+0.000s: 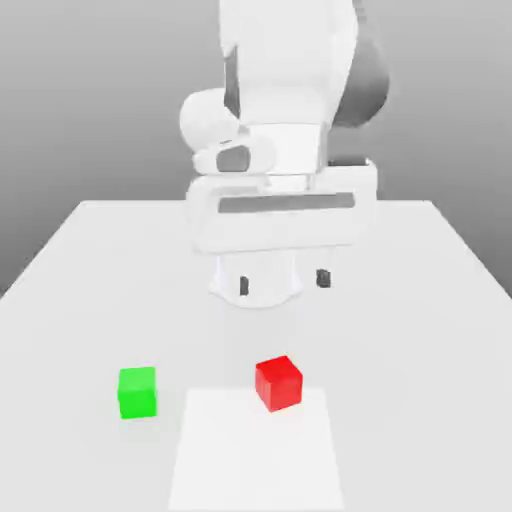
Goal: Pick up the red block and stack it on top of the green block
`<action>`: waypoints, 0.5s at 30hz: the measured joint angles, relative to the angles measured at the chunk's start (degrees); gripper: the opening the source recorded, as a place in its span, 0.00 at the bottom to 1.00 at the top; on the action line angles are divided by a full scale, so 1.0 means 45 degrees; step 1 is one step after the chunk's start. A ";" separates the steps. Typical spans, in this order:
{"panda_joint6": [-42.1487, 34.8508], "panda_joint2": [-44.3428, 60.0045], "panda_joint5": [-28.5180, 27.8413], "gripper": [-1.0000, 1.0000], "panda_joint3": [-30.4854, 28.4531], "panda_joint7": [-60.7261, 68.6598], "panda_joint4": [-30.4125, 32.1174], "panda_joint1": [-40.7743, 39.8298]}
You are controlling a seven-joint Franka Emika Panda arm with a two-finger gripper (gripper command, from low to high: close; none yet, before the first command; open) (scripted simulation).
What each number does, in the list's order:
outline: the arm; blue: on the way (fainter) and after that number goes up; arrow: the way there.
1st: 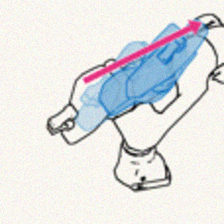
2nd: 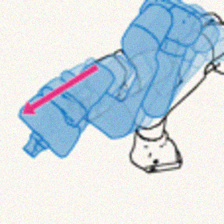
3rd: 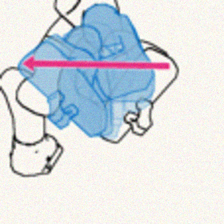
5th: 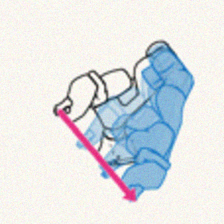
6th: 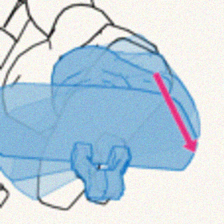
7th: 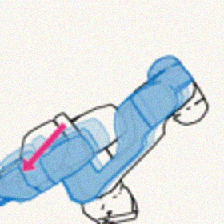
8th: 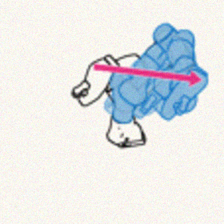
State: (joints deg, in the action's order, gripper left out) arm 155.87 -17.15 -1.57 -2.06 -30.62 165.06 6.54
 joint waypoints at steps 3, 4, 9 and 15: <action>0.1894 0.2436 0.0147 0.50 -0.0033 0.0682 0.0851 0.0217; 0.2454 0.3132 0.0218 0.50 -0.0012 0.0803 0.0901 0.0247; 0.4601 0.5669 0.0517 0.50 0.0327 0.1096 0.0694 0.0005; 0.4791 0.5909 0.0486 0.00 0.0353 0.1060 0.0664 -0.0007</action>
State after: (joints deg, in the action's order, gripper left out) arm 177.43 9.43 0.61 -0.48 -25.85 168.05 6.51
